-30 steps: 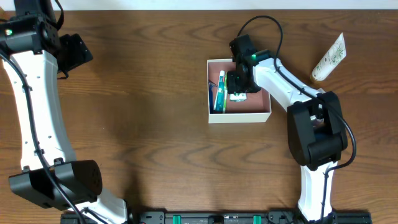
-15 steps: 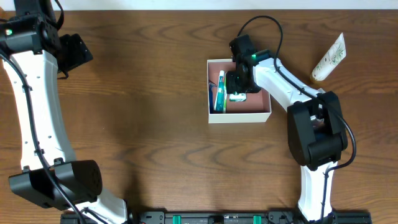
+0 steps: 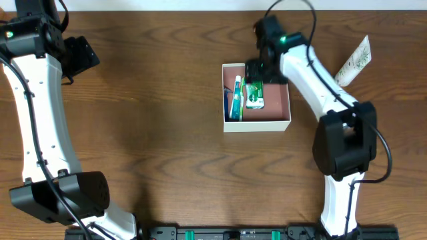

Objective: Pack container
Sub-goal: 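Raise the right gripper and move it to the soap pump bottle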

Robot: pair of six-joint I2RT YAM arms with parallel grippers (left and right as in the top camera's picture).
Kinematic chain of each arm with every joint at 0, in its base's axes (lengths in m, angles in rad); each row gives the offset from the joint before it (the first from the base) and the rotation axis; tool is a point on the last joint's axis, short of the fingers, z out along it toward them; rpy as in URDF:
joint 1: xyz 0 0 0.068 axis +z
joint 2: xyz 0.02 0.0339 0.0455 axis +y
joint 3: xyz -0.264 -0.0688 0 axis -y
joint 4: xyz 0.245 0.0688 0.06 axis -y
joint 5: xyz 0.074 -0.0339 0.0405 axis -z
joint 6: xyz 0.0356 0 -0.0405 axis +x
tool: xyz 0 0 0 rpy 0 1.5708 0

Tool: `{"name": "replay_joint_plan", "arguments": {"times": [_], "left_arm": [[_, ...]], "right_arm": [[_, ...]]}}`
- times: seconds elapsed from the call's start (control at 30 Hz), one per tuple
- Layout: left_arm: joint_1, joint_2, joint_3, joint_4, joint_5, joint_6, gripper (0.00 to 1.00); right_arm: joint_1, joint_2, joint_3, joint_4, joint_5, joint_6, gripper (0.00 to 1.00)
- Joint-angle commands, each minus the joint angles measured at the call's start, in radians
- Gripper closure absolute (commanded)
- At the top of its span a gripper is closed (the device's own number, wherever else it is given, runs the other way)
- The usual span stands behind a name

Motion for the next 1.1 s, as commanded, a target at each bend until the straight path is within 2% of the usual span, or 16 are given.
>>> {"name": "replay_joint_plan", "arguments": {"times": [0.0,0.23,0.37,0.57,0.7,0.8,0.9,1.07], "left_arm": [[0.003,0.007,-0.009,-0.002,-0.008,-0.002,0.02],[0.003,0.007,-0.009,-0.002,-0.008,-0.002,0.02],[0.003,0.007,-0.009,-0.002,-0.008,-0.002,0.02],[0.003,0.007,-0.009,-0.002,-0.008,-0.002,0.02],[0.003,0.007,-0.009,-0.002,-0.008,-0.002,0.02],[0.003,0.007,-0.009,-0.003,-0.008,-0.002,0.02],[0.003,0.007,-0.009,-0.002,-0.008,-0.002,0.02],[0.003,0.007,-0.009,-0.002,-0.008,-0.002,0.02]], "right_arm": [[-0.031,-0.03,0.165,-0.071,0.07,-0.055,0.18],[-0.104,-0.03,0.46,-0.435,0.185,-0.226,0.08],[-0.149,-0.03,0.549,-0.652,0.234,-0.249,0.01],[-0.207,-0.083,0.545,-0.652,0.076,-0.384,0.01],[-0.233,-0.15,0.533,-0.652,0.07,-0.485,0.01],[-0.257,-0.232,0.502,-0.652,0.083,-0.499,0.01],[-0.295,-0.335,0.432,-0.652,0.063,-0.498,0.01],[-0.375,-0.517,0.214,-0.652,-0.072,-0.498,0.01]]}}
